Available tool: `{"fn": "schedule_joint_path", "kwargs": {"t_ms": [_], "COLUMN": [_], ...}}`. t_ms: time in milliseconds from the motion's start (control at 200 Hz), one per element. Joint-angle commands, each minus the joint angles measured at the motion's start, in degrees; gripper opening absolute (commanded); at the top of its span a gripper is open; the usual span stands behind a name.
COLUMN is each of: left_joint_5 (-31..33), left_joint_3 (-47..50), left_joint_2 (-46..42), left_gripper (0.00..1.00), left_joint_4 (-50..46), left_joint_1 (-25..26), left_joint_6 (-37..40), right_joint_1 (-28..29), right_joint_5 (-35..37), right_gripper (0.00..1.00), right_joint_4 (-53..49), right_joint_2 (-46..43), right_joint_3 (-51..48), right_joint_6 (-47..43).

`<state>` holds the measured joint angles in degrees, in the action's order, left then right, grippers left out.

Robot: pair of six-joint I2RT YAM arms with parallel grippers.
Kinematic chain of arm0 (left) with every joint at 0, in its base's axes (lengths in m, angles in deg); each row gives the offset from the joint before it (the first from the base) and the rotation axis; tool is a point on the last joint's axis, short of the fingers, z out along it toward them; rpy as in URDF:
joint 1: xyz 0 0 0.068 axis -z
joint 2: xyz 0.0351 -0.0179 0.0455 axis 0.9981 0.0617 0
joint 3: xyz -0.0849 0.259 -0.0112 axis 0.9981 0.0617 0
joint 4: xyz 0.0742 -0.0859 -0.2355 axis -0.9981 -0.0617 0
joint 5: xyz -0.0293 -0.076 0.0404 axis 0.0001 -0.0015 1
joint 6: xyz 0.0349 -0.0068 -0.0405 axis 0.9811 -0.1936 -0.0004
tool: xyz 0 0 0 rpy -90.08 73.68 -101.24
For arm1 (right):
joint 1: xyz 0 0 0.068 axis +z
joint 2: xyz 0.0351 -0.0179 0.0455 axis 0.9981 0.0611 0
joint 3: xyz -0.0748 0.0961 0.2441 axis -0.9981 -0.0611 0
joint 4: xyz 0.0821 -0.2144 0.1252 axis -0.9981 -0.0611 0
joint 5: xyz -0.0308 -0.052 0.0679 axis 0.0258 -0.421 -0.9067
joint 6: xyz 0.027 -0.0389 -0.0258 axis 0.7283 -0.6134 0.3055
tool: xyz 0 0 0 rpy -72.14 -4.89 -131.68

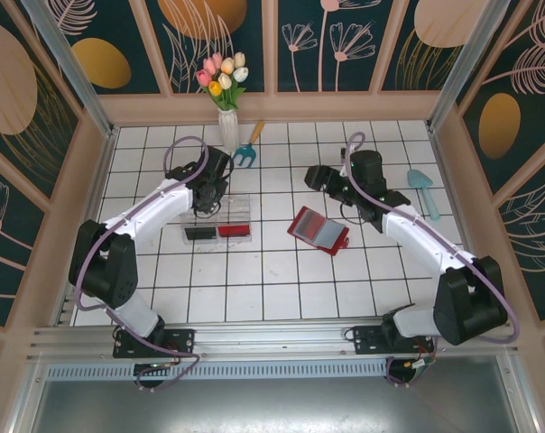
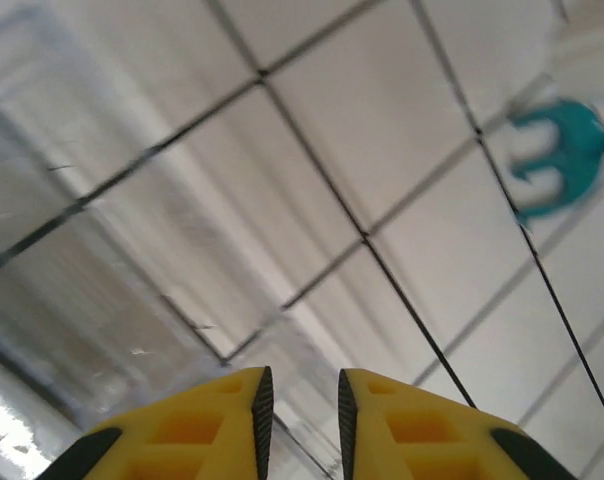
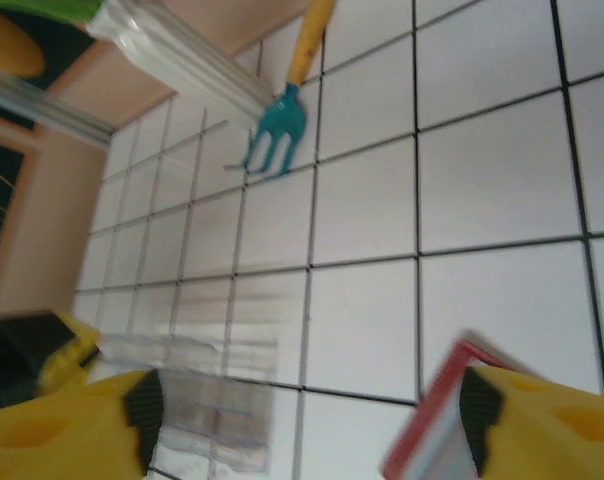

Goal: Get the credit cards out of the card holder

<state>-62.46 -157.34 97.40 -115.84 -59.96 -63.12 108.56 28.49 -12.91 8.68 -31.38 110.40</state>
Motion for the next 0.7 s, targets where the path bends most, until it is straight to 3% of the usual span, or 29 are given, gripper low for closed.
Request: {"fn": "schedule_joint_path", "kwargs": {"t_ms": [0,95,145,270,400,696], "left_joint_5": [-6.33,-9.12,-12.30,-21.96,-27.33,-33.08], "left_joint_3": [-0.08,-3.47,-4.91,-6.64,-10.84,-15.05], "left_joint_2": [-0.41,2.30,4.68,9.48,15.16,24.44], "left_gripper": [0.27,0.27,0.29,0.30,0.31,0.32], "left_joint_4": [9.49,10.88,12.84,19.18,19.75,18.29], "left_joint_1": [0.40,2.61,3.92,6.58,9.88,14.37], "left_joint_6": [15.82,21.66,24.27,27.18,30.83,36.10], "right_joint_1": [-0.60,-1.17,-1.37,-1.83,-3.45,-4.57], "right_joint_5": [-0.35,-1.62,-2.06,-1.34,-2.01,-2.22], "right_gripper": [0.63,0.49,0.46,0.37,0.20,0.12], "right_joint_4": [-0.33,0.44,0.65,0.22,0.60,1.79], "right_joint_2": [-3.67,-5.23,-5.60,-5.12,-2.59,7.03], "right_joint_3": [-5.55,-9.66,-11.26,-14.12,-16.16,-16.49], "right_joint_6": [4.43,7.02,7.82,8.54,8.50,5.43]}}
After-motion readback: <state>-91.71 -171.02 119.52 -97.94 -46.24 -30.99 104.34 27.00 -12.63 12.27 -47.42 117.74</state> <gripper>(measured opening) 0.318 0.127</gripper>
